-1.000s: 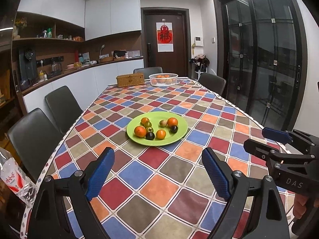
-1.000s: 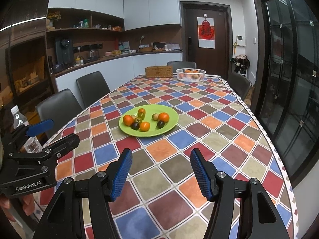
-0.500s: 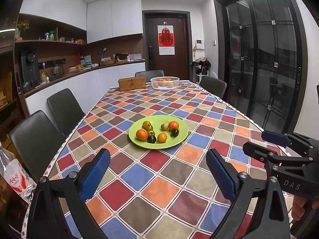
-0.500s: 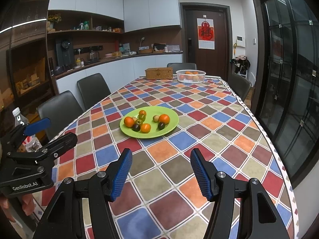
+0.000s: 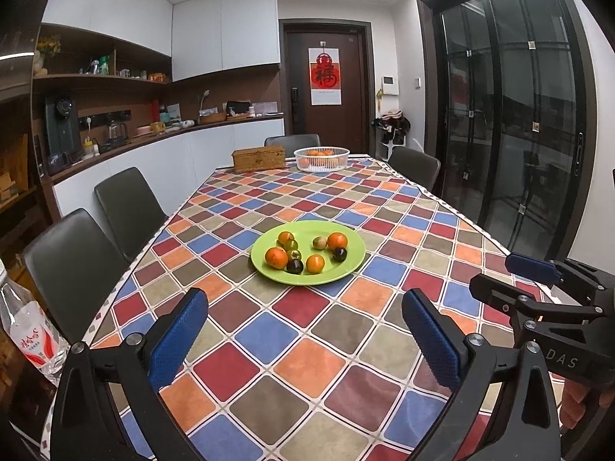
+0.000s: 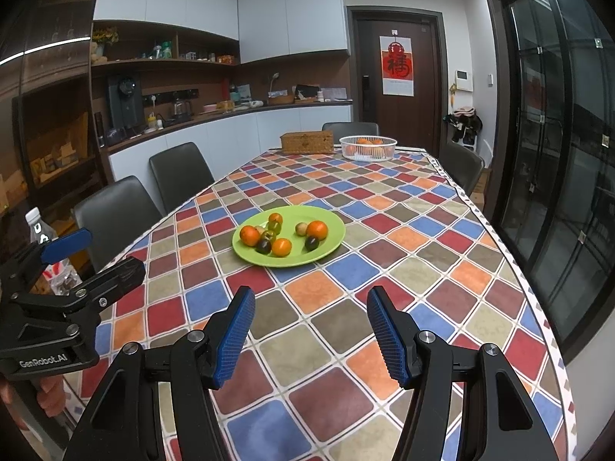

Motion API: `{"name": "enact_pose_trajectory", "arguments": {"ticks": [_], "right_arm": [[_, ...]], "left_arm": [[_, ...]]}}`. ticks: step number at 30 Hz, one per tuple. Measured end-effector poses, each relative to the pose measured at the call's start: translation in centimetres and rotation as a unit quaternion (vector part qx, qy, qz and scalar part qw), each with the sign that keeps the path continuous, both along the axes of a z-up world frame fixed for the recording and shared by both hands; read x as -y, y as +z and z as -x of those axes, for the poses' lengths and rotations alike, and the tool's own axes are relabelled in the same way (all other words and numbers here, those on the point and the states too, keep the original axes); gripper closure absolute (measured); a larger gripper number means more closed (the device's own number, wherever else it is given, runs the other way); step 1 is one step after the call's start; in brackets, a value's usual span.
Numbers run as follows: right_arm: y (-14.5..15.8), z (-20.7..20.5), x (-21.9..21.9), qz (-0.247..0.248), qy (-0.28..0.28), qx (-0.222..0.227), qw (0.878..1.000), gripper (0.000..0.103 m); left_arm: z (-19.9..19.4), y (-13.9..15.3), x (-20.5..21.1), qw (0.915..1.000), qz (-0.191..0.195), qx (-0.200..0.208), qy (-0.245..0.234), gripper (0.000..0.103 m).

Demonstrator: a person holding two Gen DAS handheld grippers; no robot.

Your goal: Organize fruits

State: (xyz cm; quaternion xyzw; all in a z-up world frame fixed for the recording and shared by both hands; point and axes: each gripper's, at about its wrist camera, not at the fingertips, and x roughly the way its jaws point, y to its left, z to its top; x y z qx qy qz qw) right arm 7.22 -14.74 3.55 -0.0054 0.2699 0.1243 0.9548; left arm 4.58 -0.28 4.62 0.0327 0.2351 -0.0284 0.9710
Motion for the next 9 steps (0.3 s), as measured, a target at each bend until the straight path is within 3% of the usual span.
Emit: {"name": "enact_pose_trajectory", "arguments": {"ticks": [9], "right_arm": [[0.38,0.42,0.06,0.000,-0.001,-0.001,1.000,0.042]], "left_arm": [[0.29,-0.13,0.16,0.9999,-0.007,0.007,0.009,0.000]]}}
